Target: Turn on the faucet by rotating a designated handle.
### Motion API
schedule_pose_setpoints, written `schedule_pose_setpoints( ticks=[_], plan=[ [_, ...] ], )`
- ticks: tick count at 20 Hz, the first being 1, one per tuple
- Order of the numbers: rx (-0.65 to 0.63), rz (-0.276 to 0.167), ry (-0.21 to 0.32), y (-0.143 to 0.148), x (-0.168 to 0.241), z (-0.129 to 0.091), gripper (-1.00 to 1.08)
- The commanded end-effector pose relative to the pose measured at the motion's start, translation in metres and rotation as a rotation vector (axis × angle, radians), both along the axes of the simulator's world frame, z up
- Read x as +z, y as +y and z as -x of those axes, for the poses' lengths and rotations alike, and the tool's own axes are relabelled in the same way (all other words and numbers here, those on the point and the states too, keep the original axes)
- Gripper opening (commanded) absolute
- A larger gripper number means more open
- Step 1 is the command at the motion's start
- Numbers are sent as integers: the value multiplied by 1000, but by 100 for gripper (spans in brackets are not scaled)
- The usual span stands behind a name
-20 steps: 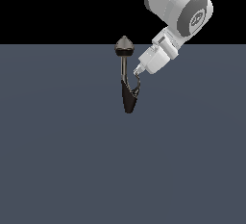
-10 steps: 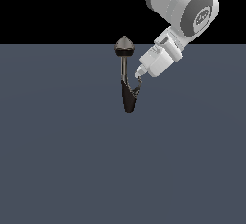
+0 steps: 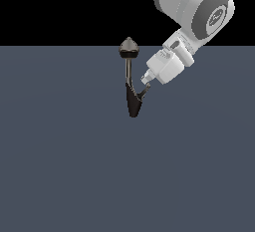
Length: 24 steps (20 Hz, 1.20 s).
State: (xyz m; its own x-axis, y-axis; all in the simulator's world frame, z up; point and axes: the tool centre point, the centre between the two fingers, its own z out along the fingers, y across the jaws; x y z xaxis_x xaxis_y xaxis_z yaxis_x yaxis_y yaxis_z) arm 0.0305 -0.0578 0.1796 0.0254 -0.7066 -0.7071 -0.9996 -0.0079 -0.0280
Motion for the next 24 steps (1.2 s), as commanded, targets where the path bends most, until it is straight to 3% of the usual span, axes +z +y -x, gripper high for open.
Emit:
schedule_pose_setpoints(
  ticks=[1, 6, 7, 24],
  plan=[
    [-12, 2, 17, -17, -19, 11, -100],
    [-14, 1, 26, -37, -40, 24, -100],
    [12, -3, -7, -17, -17, 11, -100],
    [-13, 0, 26, -69, -72, 1, -100]
  ],
)
